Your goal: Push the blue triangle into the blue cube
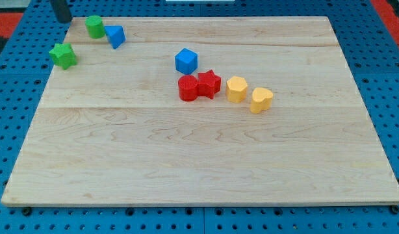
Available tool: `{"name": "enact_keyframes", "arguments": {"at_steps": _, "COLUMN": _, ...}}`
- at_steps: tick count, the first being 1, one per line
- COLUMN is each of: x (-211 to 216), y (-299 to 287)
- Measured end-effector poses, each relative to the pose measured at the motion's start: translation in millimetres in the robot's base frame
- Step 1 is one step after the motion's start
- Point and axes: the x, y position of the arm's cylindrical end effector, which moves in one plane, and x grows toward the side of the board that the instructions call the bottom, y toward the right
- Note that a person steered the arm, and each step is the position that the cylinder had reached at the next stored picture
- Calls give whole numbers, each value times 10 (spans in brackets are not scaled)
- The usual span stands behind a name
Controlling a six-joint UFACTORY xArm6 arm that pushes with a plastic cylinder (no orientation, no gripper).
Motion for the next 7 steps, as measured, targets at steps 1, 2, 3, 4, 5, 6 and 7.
{"name": "enact_keyframes", "arguments": {"at_steps": 1, "x": 19, "y": 366}}
{"name": "enact_keyframes", "arguments": {"at_steps": 2, "x": 31, "y": 484}}
{"name": "enact_keyframes", "arguments": {"at_steps": 3, "x": 41, "y": 484}}
{"name": "enact_keyframes", "arguments": {"at_steps": 4, "x": 41, "y": 484}}
{"name": "enact_keyframes", "arguments": {"at_steps": 5, "x": 35, "y": 484}}
{"name": "enact_keyframes", "arguments": {"at_steps": 6, "x": 56, "y": 474}}
{"name": "enact_keyframes", "arguments": {"at_steps": 7, "x": 117, "y": 724}}
